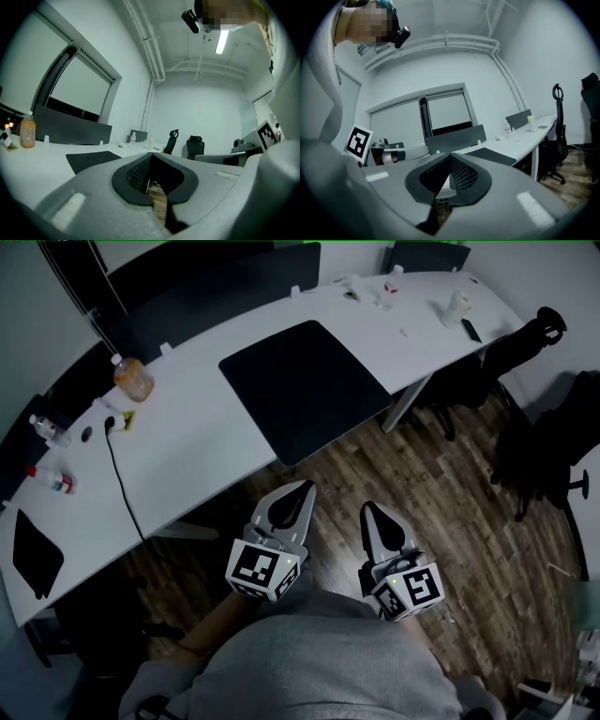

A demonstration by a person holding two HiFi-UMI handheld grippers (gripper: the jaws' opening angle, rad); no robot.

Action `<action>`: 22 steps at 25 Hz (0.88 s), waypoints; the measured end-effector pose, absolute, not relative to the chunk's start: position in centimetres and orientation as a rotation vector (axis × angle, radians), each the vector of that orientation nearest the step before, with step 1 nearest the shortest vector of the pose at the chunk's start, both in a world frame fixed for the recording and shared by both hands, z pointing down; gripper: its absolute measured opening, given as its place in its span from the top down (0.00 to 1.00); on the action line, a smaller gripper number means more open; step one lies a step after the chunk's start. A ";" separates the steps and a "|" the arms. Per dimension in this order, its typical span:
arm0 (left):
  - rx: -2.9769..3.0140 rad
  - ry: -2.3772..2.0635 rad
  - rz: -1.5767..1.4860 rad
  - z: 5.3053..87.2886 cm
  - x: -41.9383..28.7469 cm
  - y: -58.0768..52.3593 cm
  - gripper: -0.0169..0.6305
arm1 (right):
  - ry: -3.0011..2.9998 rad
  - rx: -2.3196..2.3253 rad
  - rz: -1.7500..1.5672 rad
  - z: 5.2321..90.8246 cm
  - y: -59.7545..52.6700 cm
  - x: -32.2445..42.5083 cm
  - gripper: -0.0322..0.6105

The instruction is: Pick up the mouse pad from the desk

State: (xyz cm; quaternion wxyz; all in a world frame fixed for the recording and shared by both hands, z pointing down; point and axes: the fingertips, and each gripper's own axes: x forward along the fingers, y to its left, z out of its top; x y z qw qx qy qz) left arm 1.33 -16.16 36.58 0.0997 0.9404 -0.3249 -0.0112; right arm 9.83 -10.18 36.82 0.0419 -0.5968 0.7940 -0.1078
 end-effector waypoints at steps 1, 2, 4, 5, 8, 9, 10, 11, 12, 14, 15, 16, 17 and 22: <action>2.784 -0.961 -0.023 36.5 1.4 -16.8 0.98 | 2.427 -1.825 -0.330 36.8 -10.8 9.9 0.95; 2.780 -0.961 0.004 36.5 1.2 -17.3 0.98 | 2.424 -1.825 -0.336 37.0 -11.3 9.8 0.95; 2.767 -0.960 0.047 36.9 0.7 -18.2 0.98 | 2.422 -1.823 -0.358 37.5 -12.1 9.4 0.95; 2.775 -0.963 0.034 37.0 0.6 -18.8 0.98 | 2.423 -1.821 -0.367 37.6 -12.6 9.3 0.95; 2.808 -0.954 0.000 36.9 0.9 -21.0 0.98 | 2.431 -1.823 -0.372 37.4 -14.7 9.4 0.95; 2.814 -0.950 0.001 36.9 0.9 -21.7 0.98 | 2.436 -1.823 -0.364 37.2 -15.4 9.4 0.95; 2.813 -0.946 0.005 36.9 1.0 -22.3 0.98 | 2.438 -1.820 -0.354 37.0 -16.1 9.4 0.95; 2.809 -0.941 0.013 37.1 1.0 -22.9 0.98 | 2.439 -1.815 -0.346 36.7 -16.7 9.2 0.95; 2.802 -0.934 0.024 37.4 1.1 -23.5 0.98 | 2.439 -1.812 -0.339 36.5 -17.2 9.1 0.95; 2.787 -0.924 0.047 38.0 1.3 -24.5 0.98 | 2.427 -1.825 -0.321 36.6 -18.2 9.4 0.95; 2.783 -0.923 0.056 38.4 1.5 -25.0 0.98 | 2.421 -1.833 -0.317 36.8 -18.7 9.7 0.95; 2.777 -0.920 0.068 38.7 1.7 -25.3 0.98 | 2.418 -1.837 -0.320 37.1 -19.0 10.0 0.95; 2.769 -0.915 0.084 39.1 1.8 -25.4 0.98 | 2.423 -1.836 -0.332 37.4 -19.2 10.1 0.95; 2.738 -0.906 0.156 41.1 2.6 -25.6 0.98 | 2.579 -1.800 -0.454 41.0 -19.8 11.3 0.95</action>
